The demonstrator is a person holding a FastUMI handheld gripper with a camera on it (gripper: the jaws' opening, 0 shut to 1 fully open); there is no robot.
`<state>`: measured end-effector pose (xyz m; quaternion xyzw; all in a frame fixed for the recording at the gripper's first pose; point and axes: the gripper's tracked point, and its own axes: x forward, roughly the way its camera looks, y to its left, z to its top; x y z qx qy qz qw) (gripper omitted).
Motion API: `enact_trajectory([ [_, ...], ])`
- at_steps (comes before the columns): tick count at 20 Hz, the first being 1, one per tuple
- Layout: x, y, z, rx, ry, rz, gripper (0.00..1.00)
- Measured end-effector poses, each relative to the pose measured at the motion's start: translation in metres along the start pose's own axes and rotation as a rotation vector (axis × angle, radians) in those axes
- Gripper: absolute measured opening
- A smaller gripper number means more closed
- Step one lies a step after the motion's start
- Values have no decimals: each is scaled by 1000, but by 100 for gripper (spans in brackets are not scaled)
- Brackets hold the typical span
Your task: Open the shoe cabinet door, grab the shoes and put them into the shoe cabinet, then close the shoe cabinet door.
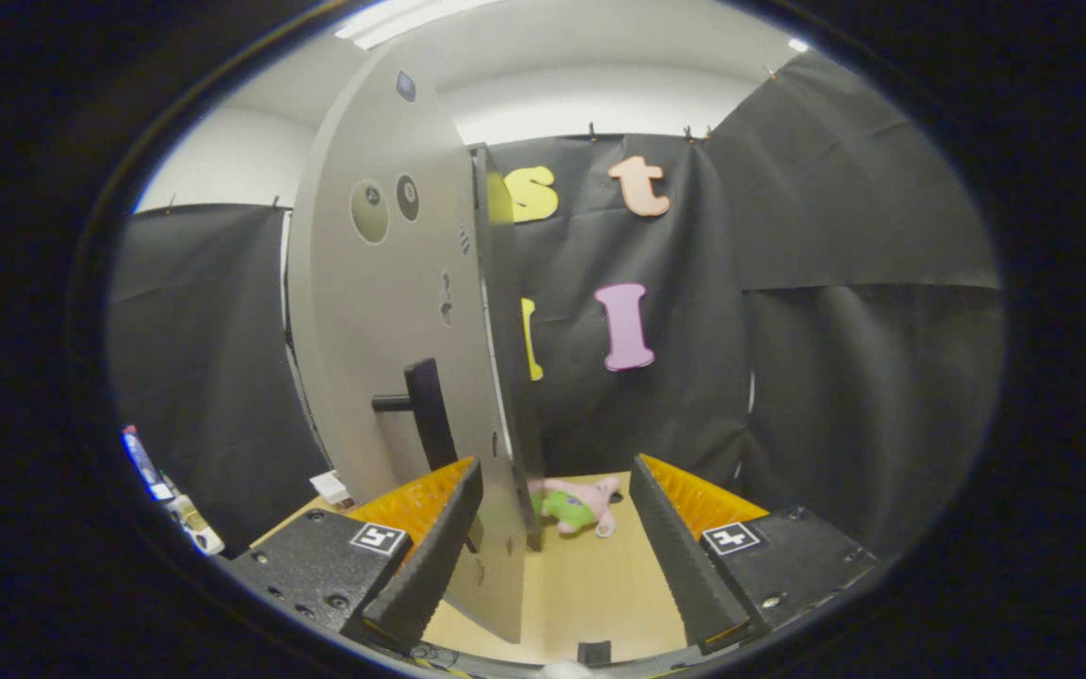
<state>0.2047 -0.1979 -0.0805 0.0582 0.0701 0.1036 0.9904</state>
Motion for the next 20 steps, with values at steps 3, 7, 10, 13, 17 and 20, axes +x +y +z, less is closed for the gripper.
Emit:
enact_trajectory([
  [3,5,2,2,-26,14,72,99],
  [7,7,13,2,-81,28,126,98],
  [10,6,29,-1,-85,31,141,97],
  [13,8,55,-4,-72,45,170,97],
  [17,11,95,-10,-60,48,167,97],
  [20,15,126,-15,-50,46,152,97],
])
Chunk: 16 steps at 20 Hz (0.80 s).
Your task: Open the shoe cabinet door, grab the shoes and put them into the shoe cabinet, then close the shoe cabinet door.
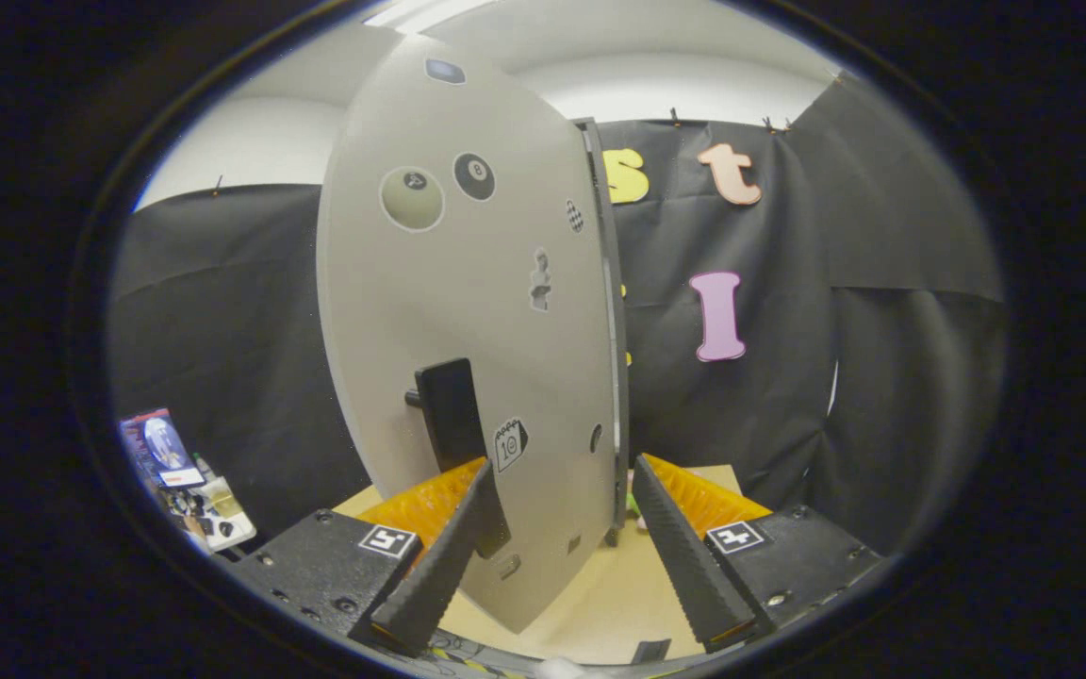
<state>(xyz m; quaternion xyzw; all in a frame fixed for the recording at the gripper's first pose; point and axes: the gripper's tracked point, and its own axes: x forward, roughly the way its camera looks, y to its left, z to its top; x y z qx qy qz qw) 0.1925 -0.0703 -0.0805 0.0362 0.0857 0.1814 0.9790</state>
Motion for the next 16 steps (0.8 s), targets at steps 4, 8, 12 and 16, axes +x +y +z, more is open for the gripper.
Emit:
enact_trajectory([
  [4,24,41,-6,2,7,-5,97],
  [8,55,84,-5,-13,2,22,99],
  [12,59,105,9,-48,-52,-30,100],
  [16,50,109,11,-67,-60,-72,100],
])
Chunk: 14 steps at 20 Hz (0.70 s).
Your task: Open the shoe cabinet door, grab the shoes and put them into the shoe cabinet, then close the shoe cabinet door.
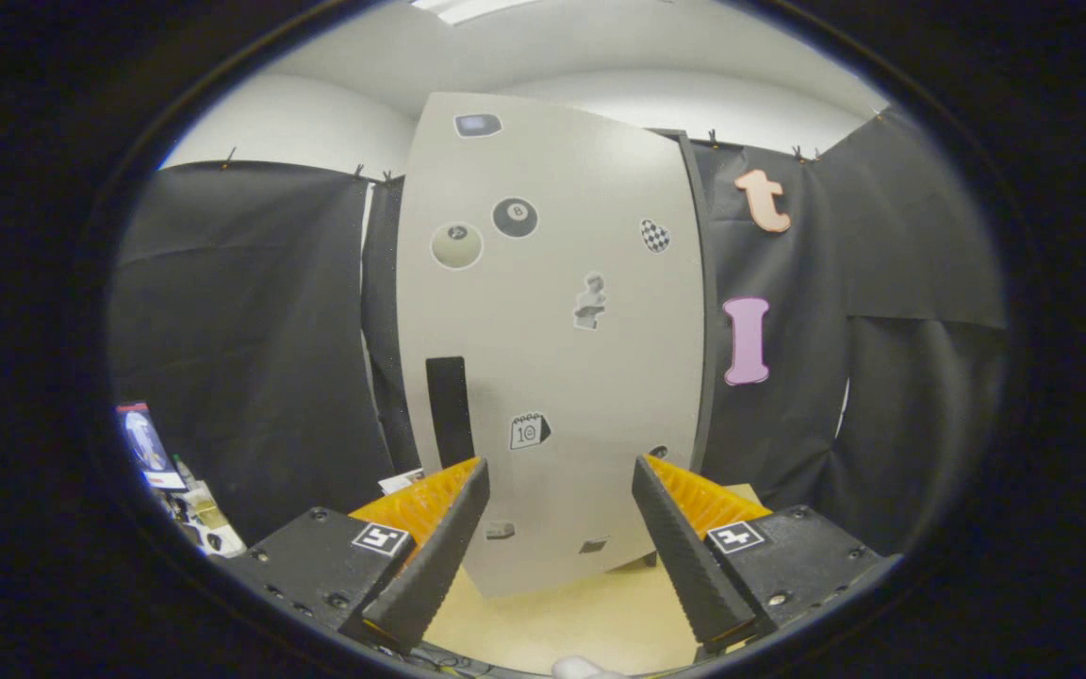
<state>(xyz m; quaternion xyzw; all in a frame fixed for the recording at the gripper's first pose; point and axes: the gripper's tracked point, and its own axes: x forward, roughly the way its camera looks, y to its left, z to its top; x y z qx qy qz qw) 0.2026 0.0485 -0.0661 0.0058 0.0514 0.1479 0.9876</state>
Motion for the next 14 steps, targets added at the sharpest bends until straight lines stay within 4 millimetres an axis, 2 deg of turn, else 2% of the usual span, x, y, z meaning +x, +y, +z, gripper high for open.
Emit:
enact_trajectory([
  [4,-20,7,-2,-8,15,-37,100],
  [14,-85,-15,3,9,-10,-162,100],
])
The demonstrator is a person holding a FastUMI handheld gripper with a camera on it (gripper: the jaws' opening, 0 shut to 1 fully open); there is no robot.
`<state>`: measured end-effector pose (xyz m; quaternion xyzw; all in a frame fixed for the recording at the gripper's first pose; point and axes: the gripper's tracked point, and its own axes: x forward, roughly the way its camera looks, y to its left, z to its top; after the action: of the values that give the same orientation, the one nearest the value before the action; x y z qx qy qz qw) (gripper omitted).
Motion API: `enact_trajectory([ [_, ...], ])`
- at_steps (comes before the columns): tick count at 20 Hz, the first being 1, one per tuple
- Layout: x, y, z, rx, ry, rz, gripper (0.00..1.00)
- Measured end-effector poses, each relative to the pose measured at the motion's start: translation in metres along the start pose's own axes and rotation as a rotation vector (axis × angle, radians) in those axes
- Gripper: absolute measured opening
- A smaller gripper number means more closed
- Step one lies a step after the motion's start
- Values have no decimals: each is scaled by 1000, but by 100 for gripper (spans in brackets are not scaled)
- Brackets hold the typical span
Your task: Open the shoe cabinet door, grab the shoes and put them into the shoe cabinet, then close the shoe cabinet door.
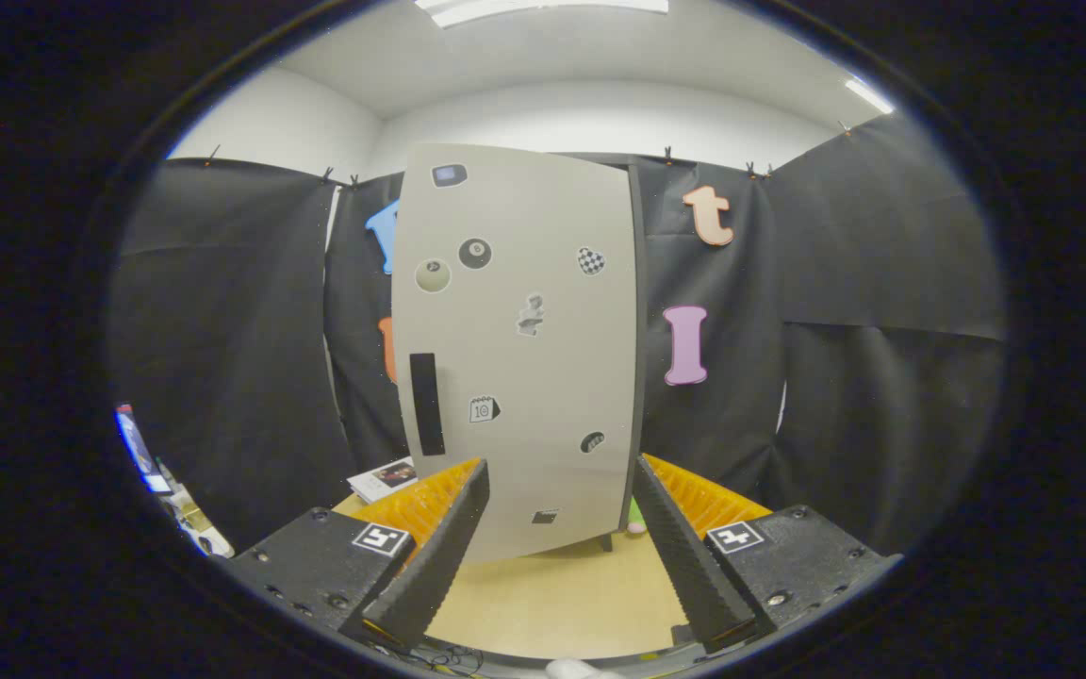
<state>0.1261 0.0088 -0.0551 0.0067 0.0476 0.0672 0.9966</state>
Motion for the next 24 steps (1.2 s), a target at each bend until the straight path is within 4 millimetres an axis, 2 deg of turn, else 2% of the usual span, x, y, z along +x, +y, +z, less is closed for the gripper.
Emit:
enact_trajectory([
  [5,-26,-17,0,24,-38,-60,99],
  [11,-40,-27,-8,47,-25,-81,100],
  [16,-44,-21,-13,50,-15,-74,100],
  [24,-48,-14,-9,39,-23,-69,100],
])
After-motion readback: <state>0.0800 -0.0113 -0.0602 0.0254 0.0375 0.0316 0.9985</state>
